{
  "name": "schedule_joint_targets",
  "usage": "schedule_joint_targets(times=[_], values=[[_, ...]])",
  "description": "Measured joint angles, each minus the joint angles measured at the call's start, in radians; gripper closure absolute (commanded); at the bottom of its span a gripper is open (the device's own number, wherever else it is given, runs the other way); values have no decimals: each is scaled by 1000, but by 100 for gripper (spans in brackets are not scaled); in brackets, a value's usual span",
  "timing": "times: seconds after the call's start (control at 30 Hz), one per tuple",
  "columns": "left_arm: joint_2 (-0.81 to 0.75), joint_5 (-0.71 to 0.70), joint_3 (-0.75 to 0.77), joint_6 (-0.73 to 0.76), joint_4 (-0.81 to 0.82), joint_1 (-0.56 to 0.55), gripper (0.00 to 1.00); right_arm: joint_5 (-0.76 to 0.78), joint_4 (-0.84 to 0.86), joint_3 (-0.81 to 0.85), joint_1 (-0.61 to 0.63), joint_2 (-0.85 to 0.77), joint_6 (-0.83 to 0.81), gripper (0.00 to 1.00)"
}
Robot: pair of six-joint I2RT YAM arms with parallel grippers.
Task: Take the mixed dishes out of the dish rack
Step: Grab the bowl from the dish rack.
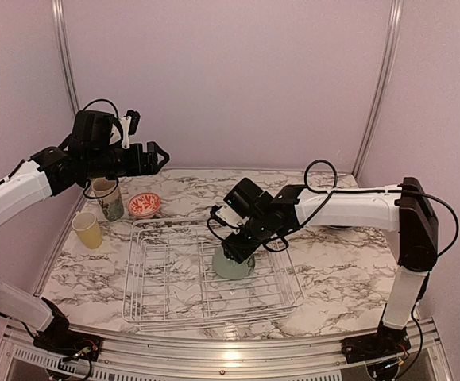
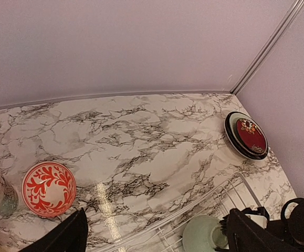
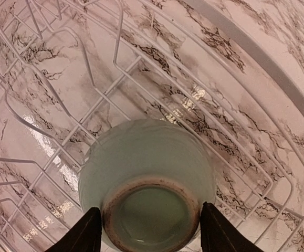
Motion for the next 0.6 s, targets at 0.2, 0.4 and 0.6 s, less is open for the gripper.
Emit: schedule_joint_targets(times=[0.2,0.4,0.6], values=[[0,0,-1,-3,0,0,6,2,0,0,0,0,-2,48],[0,0,-11,-3,-1,0,6,2,6,0,-1,0,-3,54],[0,1,-12,-3,-1,0,5,0,16,-4,-2,0,-2,65]])
